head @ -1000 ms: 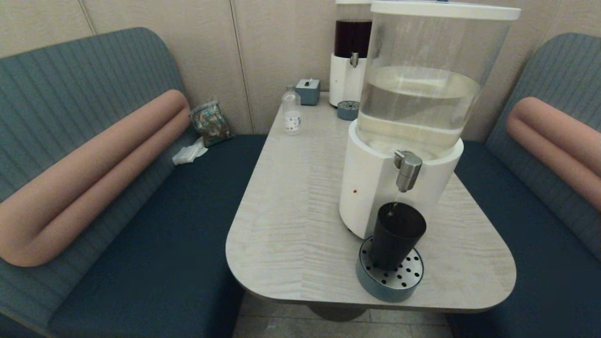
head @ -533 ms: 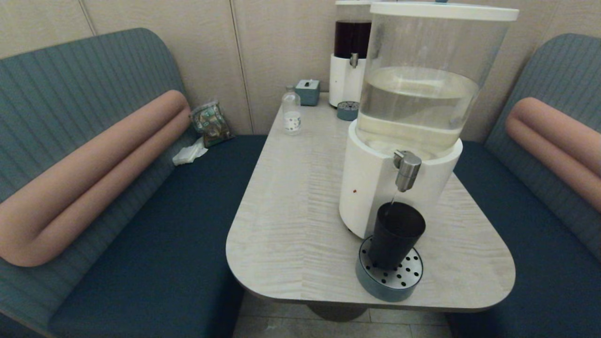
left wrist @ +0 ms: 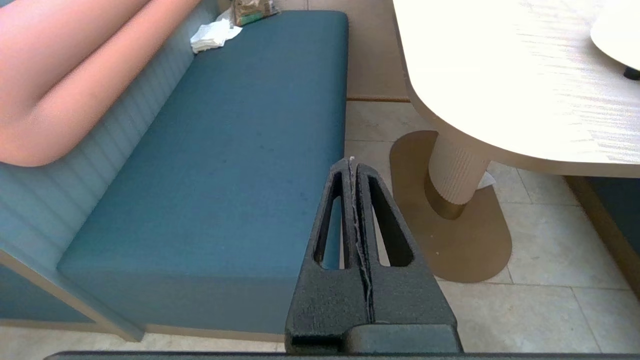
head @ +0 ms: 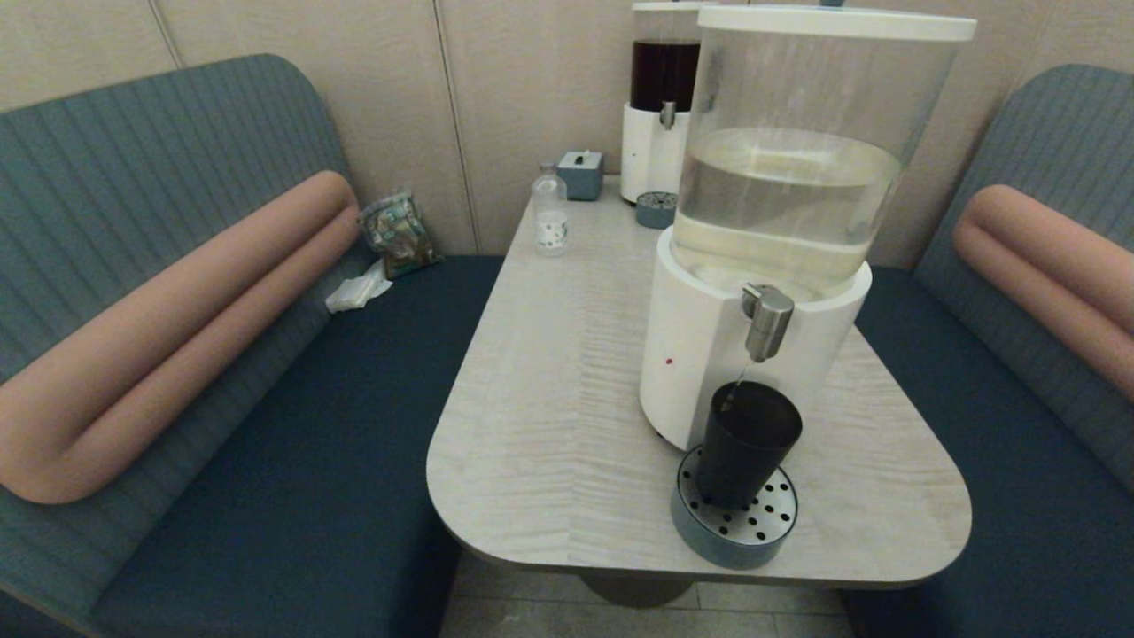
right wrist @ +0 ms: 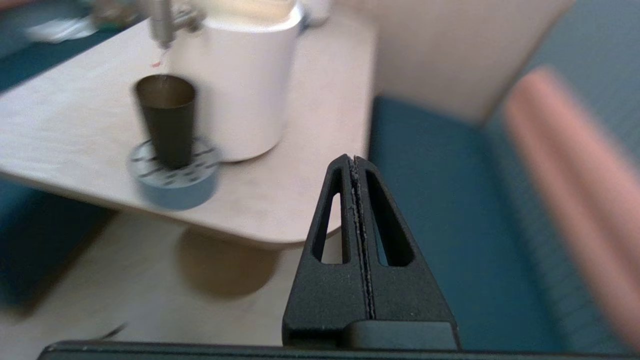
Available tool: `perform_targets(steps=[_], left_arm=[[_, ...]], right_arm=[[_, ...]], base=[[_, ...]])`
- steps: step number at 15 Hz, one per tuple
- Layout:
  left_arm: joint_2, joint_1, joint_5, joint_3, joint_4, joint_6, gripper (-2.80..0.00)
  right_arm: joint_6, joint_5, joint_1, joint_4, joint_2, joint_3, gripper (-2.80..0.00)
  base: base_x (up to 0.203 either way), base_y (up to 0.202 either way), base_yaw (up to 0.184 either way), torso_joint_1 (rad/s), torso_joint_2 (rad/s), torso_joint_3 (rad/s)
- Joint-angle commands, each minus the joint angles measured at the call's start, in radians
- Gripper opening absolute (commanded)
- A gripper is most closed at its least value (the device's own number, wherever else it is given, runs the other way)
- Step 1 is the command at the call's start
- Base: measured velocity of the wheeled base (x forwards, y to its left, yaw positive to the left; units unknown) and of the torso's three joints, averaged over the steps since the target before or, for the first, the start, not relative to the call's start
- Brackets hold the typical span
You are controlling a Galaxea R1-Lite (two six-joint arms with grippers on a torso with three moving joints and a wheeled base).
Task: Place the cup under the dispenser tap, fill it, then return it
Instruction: Turn off the faucet
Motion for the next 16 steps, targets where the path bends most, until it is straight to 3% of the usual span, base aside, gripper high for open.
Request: perform_targets(steps=[1,3,6,8,13,16], left_arm=[[0.002,0.000,0.000,0.000,0.000,0.000,-2.80],[0.002,0.000,0.000,0.000,-0.001,0.000,-2.80],[0.002,0.000,0.000,0.000,0.000,0.000,-2.80],[0.002,0.000,0.000,0.000,-0.001,-0.001,-2.80],[0.002,0.000,0.000,0.000,0.000,-0.001,-2.80],[0.002,0.000,0.000,0.000,0.000,-0.001,-2.80]], right_arm=[[-0.034,-0.007,-0.010,-0.027,-0.119,0.071,-2.80],[-0.055,-0.025,-0.013,-0.097,-0.192,0.182,-2.80],[-0.058,-0.089,-0.014,-0.448,-0.198,0.414,-2.80],[-0.062,-0.096,-0.015,-0.551,-0.200,0.558,-2.80],[-0.007,-0.043,-0.016,-0.583,-0.199,0.823,-2.80],[0.029,0.003,-0.016,-0.567,-0.197,0.825,-2.80]], base=[[0.000,0.000,0.000,0.000,0.00,0.000],[0.000,0.000,0.000,0.000,0.00,0.000],[0.000,0.000,0.000,0.000,0.00,0.000],[0.000,0.000,0.000,0.000,0.00,0.000],[0.000,0.000,0.000,0.000,0.00,0.000],[0.000,0.000,0.000,0.000,0.00,0.000]])
